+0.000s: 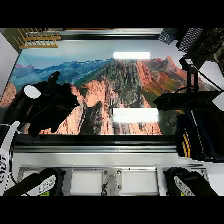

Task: Fold the clothes and pants, and hang the long-sleeved shirts on hangers.

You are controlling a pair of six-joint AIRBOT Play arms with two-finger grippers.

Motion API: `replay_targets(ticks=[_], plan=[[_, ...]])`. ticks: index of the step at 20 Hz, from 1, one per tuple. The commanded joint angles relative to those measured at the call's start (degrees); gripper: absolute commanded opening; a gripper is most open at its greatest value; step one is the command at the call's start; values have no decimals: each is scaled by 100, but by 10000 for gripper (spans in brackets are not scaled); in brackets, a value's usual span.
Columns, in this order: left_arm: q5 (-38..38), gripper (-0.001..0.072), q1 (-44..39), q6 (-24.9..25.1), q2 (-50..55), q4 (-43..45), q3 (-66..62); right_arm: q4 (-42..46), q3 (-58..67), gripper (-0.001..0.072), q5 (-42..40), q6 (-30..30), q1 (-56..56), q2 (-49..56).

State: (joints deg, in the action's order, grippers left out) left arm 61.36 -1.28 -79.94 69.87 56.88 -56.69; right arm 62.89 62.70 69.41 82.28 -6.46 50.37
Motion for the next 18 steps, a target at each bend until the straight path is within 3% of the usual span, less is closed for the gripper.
replay_targets(ticks=[1,9,11,13,16,18], plan=[[-2,14,-4,2,0,2,-2,-2,0,48,2,0,-7,2],[-39,16,31,39,0,120,-57,-2,0,48,0,0,-4,2],[-90,705,295,306,0,767,-505,0,0,48,0,0,-7,2],[-219,700,669,275,11,1622,-1021,-2,0,48,0,2,-4,2],[-245,700,1043,-407,319,3106,-1456,-2,0,48,2,0,-4,2],[-201,700,1217,-693,713,3399,-1484,-2,0,48,2,0,-4,2]])
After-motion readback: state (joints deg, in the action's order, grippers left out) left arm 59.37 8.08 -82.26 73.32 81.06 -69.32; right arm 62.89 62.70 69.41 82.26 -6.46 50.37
